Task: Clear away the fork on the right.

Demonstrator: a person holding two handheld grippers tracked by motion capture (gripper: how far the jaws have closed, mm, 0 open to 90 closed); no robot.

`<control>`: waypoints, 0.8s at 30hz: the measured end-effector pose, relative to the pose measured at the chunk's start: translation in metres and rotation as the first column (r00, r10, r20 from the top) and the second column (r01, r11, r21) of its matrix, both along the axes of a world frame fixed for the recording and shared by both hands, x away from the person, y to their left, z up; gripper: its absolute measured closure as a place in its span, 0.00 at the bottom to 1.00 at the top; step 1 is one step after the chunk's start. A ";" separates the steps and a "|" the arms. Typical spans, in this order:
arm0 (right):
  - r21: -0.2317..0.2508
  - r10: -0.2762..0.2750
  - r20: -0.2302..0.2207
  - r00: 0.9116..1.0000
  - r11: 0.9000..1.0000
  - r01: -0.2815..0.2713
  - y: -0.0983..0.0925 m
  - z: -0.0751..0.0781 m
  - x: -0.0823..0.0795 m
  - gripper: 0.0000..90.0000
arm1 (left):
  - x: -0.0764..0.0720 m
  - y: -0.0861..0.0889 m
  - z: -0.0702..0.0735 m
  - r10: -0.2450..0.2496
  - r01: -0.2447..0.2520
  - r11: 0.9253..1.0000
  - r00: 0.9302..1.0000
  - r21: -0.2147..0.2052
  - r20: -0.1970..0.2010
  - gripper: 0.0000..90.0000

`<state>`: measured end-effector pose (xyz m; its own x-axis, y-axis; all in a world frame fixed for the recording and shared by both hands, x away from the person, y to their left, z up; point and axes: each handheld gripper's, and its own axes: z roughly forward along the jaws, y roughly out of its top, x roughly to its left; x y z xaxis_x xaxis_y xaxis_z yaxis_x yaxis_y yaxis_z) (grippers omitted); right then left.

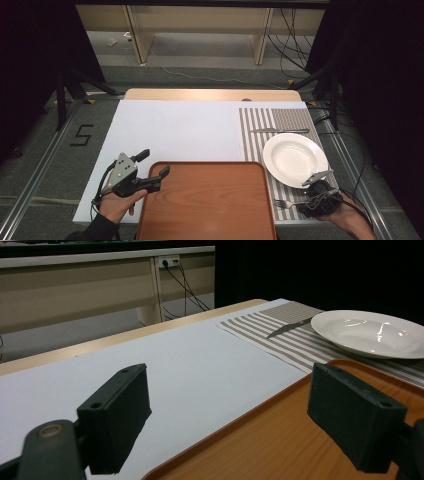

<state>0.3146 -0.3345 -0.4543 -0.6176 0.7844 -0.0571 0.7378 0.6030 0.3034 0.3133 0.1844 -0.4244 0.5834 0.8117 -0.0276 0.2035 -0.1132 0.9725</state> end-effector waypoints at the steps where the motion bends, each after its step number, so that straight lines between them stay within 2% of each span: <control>1: -0.002 0.006 -0.005 1.000 1.000 -0.006 0.000 0.000 0.001 0.44 | 0.000 0.000 0.000 0.000 0.000 1.000 1.000 0.000 0.000 0.19; 10: 0.003 0.008 -0.033 0.999 1.000 -0.008 0.001 0.000 0.003 0.50 | 0.000 0.000 0.000 0.000 0.000 1.000 1.000 0.000 -0.002 0.19; 13: 0.005 -0.005 -0.039 0.999 1.000 0.005 0.001 0.001 0.003 0.55 | 0.001 -0.001 0.000 0.003 -0.003 1.000 1.000 -0.008 -0.007 0.19; 24: -0.009 0.028 -0.049 0.998 1.000 -0.029 0.004 0.003 0.000 0.65 | 0.001 -0.001 -0.001 0.005 -0.005 1.000 1.000 -0.003 -0.006 0.19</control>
